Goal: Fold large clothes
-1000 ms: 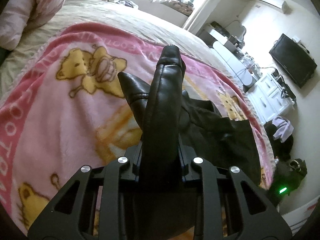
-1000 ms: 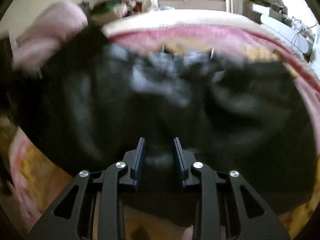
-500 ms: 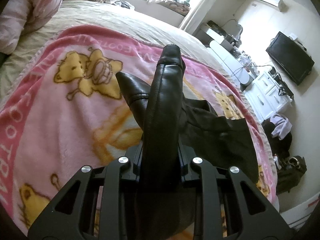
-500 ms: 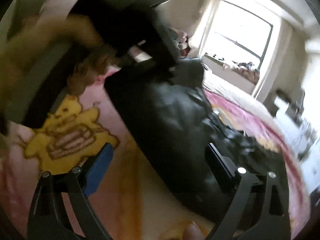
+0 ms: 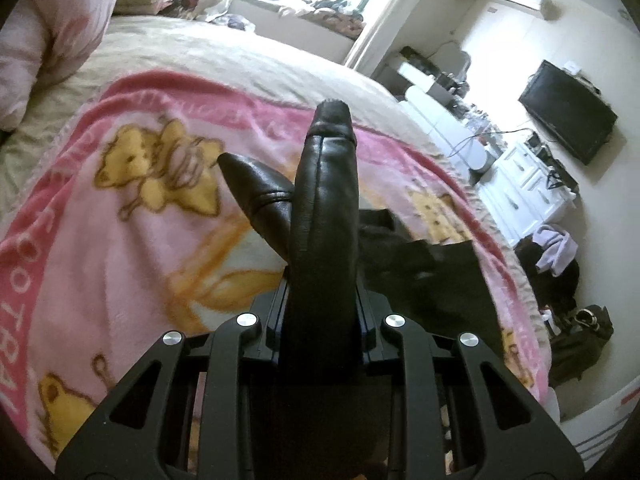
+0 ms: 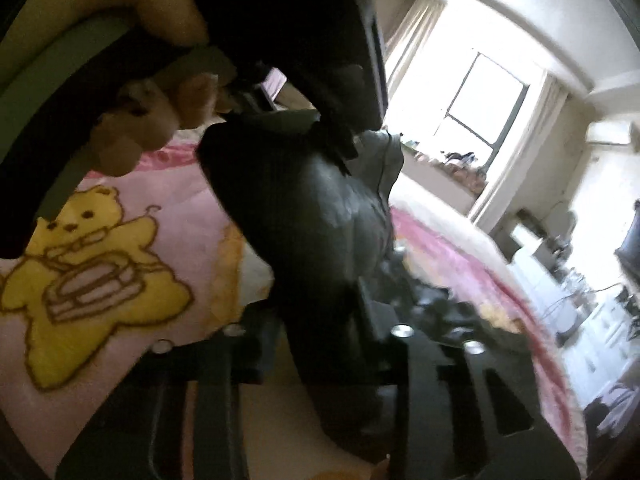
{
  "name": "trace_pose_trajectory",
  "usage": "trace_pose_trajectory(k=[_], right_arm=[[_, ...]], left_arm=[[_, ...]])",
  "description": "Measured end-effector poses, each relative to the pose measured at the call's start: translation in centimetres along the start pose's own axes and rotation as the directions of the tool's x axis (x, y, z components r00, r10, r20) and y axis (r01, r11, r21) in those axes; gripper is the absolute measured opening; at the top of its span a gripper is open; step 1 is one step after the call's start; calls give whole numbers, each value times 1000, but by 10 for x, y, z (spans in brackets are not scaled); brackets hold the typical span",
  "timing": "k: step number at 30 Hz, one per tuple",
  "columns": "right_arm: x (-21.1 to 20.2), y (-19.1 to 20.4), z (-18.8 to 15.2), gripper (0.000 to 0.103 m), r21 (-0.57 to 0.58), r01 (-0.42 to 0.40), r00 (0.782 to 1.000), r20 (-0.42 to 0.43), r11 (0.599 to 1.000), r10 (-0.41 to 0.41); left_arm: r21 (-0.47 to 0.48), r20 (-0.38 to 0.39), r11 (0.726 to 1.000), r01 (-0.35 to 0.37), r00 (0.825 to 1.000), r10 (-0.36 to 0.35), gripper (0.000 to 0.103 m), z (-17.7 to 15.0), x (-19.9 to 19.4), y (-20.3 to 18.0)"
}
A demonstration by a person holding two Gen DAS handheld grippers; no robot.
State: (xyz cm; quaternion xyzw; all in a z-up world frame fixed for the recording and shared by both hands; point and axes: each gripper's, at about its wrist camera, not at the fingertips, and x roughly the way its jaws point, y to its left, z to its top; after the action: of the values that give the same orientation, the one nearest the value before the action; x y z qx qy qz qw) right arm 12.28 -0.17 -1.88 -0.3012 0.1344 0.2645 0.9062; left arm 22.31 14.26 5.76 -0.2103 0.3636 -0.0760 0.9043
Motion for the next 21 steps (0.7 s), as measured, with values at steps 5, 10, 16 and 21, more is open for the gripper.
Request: trace_pose_trajectory(k=[5, 10, 16, 21], right_arm=[[-24, -30, -3, 19, 95, 60, 997, 36, 994, -64], [-39, -68, -19, 17, 200, 78, 996, 37, 977, -87], [-49, -100, -43, 16, 326, 93, 995, 11, 941, -103], [-50, -125, -62, 16, 418, 105, 994, -15, 902, -108]], left_arm=[[46, 46, 998, 38, 998, -40, 21, 5, -9, -42], [99, 31, 994, 52, 998, -56, 24, 10, 2, -88], [207, -1, 978, 37, 999, -38, 25, 7, 24, -149], [238, -30, 970, 59, 998, -53, 26, 2, 43, -181]])
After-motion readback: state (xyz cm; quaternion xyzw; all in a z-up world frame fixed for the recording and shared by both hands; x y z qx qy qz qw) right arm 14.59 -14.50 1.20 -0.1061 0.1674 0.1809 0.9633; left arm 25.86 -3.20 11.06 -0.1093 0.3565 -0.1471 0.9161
